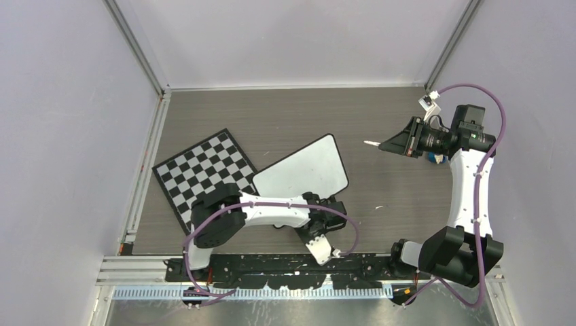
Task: Write a sentence on the whiteboard
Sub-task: Move the whiteboard stand to the center of the board.
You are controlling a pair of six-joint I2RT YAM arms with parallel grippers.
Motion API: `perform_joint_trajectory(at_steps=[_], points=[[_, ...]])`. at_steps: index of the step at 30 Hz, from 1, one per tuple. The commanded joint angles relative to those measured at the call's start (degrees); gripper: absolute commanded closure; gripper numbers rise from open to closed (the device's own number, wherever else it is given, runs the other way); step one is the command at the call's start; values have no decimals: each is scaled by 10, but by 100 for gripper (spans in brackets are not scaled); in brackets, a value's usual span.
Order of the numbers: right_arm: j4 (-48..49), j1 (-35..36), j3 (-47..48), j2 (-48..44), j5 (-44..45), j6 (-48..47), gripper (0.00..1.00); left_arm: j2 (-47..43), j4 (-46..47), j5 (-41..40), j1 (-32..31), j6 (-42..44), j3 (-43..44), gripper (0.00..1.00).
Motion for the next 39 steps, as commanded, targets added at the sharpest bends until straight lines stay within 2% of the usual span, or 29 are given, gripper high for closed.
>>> perform_joint_trajectory(at_steps=[1,9,20,23,25,28,33,35,39], points=[[16,-2,0,2,-17,-5,100,25,-8,0,5,57,48,95],[17,-4,3,2,-16,-6,100,99,-38,12,29,104,176,99],[17,-9,8,12,-18,-4,100,178,-29,0,78,190,279,98],[17,-9,7,13,-16,-3,100,181,-21,6,90,202,284,94],[17,-9,7,13,-15,-3,100,167,3,11,90,199,266,80],[23,-9,6,10,-11,3,100,136,32,19,77,180,237,49],[84,-9,-4,-19,6,67,100,85,17,50,45,121,235,8],[110,-9,-4,-30,14,98,100,68,-10,55,36,82,243,1],[91,-9,31,-31,38,91,100,23,-74,92,32,-35,250,0]])
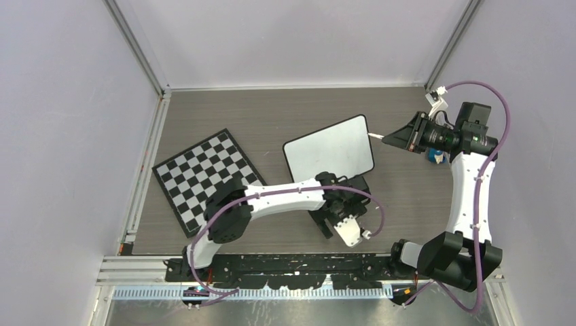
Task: Write a sentence on the whiteboard
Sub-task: Move the whiteboard stand to the center of the board, then write a sentence on the whiteboard.
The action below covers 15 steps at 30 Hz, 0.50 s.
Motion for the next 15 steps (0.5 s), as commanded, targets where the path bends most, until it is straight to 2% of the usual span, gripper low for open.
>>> perform_joint_trajectory(at_steps=[1,5,8,12,15], points=[[-1,-2,47,-17,25,6,100,-91,-84,60,-4,-156,26,0],[-29,-2,69,-11,51,-22,100,-137,-145,127,17,-316,55,0],[-30,-1,75,-4,59,-19,100,-185,-150,172,47,-405,48,0],[-33,24,92,7,82,-13,100,-253,-110,229,139,-507,33,0],[-38,74,106,14,127,-13,100,-303,-76,268,229,-564,26,0]])
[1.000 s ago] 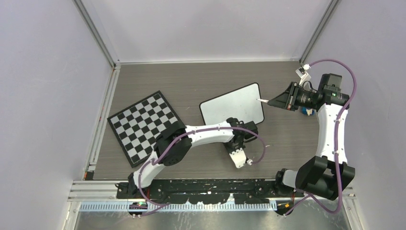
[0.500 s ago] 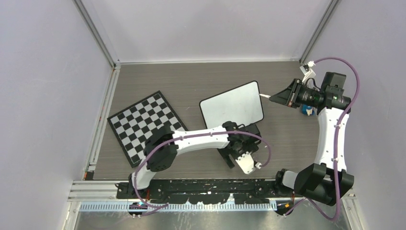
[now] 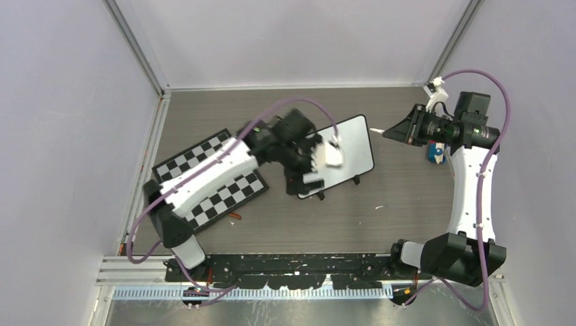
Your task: Write a sentence on the whiteboard
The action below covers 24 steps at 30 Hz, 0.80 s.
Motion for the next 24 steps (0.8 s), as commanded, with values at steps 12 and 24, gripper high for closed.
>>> perform_joint_trajectory(at_steps=[12,24], points=[[12,272,-24,-8,215,-28,100,-212,246,142,407,-420,-221,0],[106,338,-132,-74,223,-52,100,-134,350,386,477,-437,-309,0]])
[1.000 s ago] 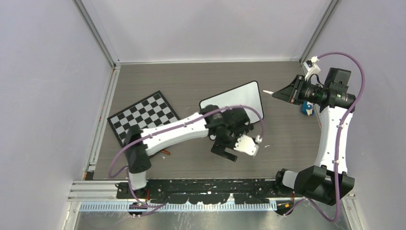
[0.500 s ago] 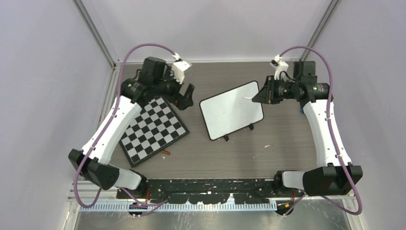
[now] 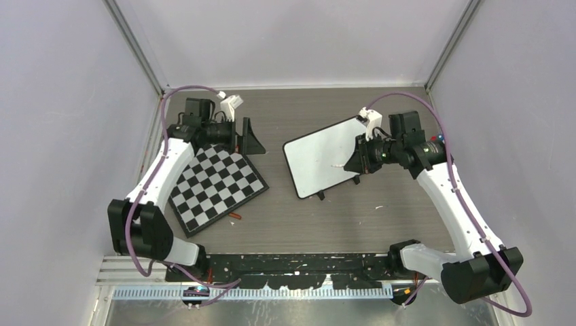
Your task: Write a sentence on the whiteboard
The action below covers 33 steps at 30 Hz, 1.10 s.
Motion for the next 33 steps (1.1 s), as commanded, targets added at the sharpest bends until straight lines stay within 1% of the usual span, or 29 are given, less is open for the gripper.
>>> perform_joint_trajectory(at_steps=[1,4,10,16,22,26,29,31,33], points=[[81,22,-24,-17,19,-11,100,42,80,111,-8,-17,5,2],[90,40,-28,-12,39,-16,100,72,100,119,-23,-17,16,11],[145,78,-37,-7,102,-4,100,126,137,106,-61,-13,40,26],[198,107,-35,16,158,-4,100,192,140,103,-92,-19,113,37],[226,114,-23,23,142,-2,100,250,146,134,-111,-26,162,51],[238,114,1,30,159,63,100,271,137,145,-127,-16,185,61],[219,114,27,34,155,104,100,289,120,152,-133,-7,203,70],[209,114,41,32,166,140,100,297,107,154,-135,2,215,77],[203,113,49,35,183,148,100,303,96,156,-137,11,225,83]])
